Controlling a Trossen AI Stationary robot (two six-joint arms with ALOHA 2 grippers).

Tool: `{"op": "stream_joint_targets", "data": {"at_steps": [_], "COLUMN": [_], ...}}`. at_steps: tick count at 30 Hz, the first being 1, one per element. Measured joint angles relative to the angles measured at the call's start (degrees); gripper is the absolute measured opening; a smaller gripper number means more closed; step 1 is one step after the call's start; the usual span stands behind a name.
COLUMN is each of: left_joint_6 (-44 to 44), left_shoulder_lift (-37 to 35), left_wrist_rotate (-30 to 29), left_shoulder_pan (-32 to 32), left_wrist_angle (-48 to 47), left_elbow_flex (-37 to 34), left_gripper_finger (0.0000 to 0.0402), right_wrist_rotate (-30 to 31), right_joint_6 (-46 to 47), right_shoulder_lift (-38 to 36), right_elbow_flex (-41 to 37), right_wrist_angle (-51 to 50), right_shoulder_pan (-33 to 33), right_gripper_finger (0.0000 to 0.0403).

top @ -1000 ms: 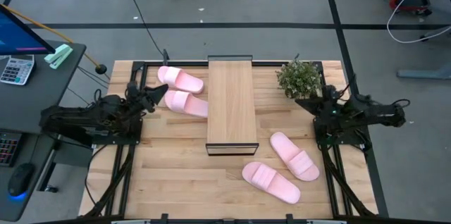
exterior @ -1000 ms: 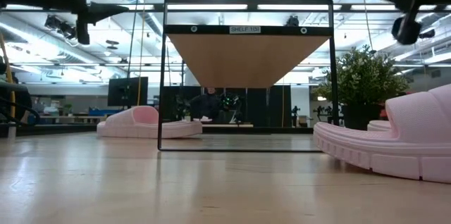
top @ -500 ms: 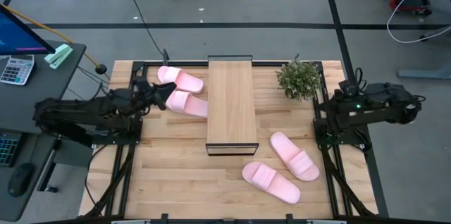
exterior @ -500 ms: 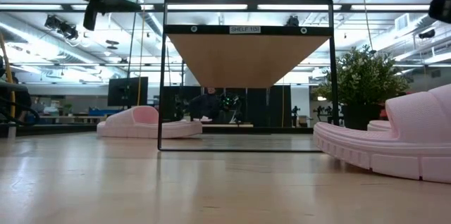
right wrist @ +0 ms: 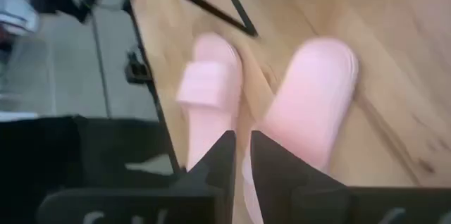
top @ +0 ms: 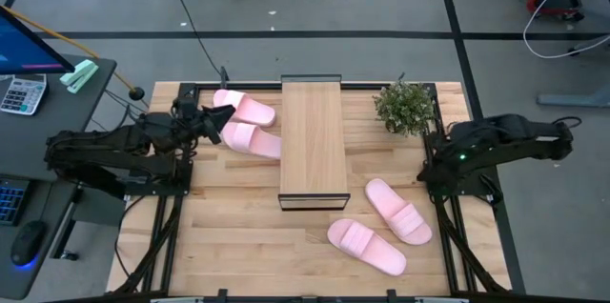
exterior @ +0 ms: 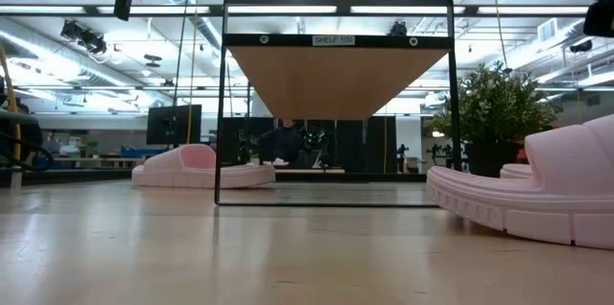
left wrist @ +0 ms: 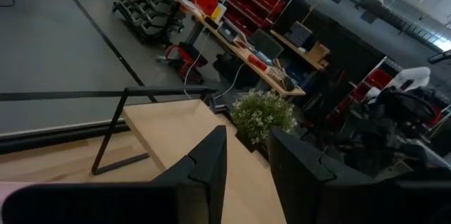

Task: Pick and place slides into the shelf
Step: Put the pink slipper on the shelf

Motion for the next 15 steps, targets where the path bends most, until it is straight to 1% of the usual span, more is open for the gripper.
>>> {"op": "stream_joint_targets", "data": {"at_steps": [8,15], "left_joint_6": [-0.5,0.0], "left_shoulder_lift": [0.0,0.0], "left_wrist_rotate": [0.0,0.0], "left_shoulder_pan": [0.0,0.0], "left_wrist_angle": [-3.8,-4.2], "left_elbow_flex": [0.0,0.0], "left_gripper_finger": [0.0105,0.0103], "right_wrist_rotate": [-7.4,-12.4], "right_joint_6": [-2.2,-4.0], "right_shoulder_lift": [6.9,8.9], "right_elbow_flex": [-0.7,-0.7], "right_wrist_angle": [-0.2,-0.3], "right_shoulder_pan": [0.0,0.1], "right_gripper_finger": [0.0079,0.0105]}}
